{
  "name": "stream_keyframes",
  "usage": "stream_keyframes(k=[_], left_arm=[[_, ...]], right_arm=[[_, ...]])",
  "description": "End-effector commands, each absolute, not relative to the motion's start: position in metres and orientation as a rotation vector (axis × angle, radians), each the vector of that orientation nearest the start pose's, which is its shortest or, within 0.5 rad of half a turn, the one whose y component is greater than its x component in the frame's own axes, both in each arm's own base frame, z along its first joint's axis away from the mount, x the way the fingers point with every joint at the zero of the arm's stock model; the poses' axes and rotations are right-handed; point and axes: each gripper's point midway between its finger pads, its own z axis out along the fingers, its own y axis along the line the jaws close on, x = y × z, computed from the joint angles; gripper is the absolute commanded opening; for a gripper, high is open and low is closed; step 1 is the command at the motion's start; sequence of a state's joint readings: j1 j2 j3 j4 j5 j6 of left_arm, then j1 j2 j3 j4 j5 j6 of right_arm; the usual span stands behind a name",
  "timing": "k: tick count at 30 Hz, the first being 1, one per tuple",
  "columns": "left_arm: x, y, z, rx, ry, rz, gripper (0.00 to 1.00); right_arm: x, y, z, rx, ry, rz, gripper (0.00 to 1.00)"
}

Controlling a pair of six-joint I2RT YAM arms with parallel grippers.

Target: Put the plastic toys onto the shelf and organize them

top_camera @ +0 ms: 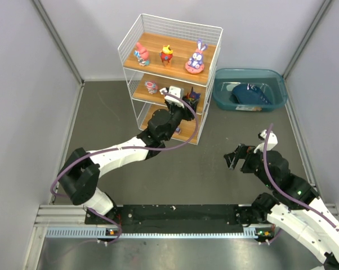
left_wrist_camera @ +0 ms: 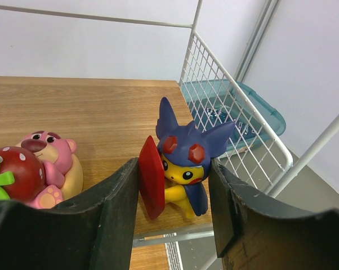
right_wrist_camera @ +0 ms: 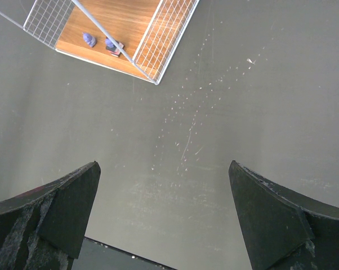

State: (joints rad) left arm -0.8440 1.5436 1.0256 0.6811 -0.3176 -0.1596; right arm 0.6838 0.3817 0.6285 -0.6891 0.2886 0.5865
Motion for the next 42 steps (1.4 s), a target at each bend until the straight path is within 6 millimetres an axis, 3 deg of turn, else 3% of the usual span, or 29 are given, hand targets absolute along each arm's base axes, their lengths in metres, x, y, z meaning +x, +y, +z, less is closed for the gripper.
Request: stream_keyframes(k=[1,7,13,15,22,27,31,35,38,42], left_arm=[[0.363,-0.338,0.343,0.167,1.334,-0.684,0.44],[0.363,-0.339,0.338,0.173,1.344,-0.684,0.49],[0.356,-0.332,0.343,0.169,1.334,-0.696,0.26],[0.35,-0.327,0.354,0.163,1.318,-0.713,0.2],[0.309,-0.314,0.372,0.196,1.32,-0.858,0.05],[0.269,-0.321,0.362,0.302,1.378,-1.034,0.0],[0.221,-0.331,0.352,0.417,1.377,-1.28,0.0],[0.189,-0.338,0.344,0.503,1.346,-1.456,0.0],[0.178,-0.34,0.337,0.521,1.348,-1.534,0.0],[0.178,-0.341,0.329,0.51,1.358,-1.546,0.0]], right_arm=[[0.183,0.106,0.201,0.12,2.001,0.514,0.99],[0.182,0.105,0.201,0.123,1.998,0.516,0.99],[0.183,0.105,0.2,0.121,2.003,0.514,0.99],[0.183,0.106,0.199,0.12,2.007,0.511,0.99],[0.184,0.105,0.2,0.127,2.004,0.508,0.99],[0.184,0.108,0.206,0.119,2.002,0.522,0.99],[0.183,0.116,0.228,0.093,1.968,0.58,0.99],[0.184,0.123,0.253,0.041,1.935,0.617,0.99],[0.185,0.128,0.27,0.015,1.921,0.634,0.99],[0.185,0.136,0.289,-0.011,1.888,0.683,0.99]])
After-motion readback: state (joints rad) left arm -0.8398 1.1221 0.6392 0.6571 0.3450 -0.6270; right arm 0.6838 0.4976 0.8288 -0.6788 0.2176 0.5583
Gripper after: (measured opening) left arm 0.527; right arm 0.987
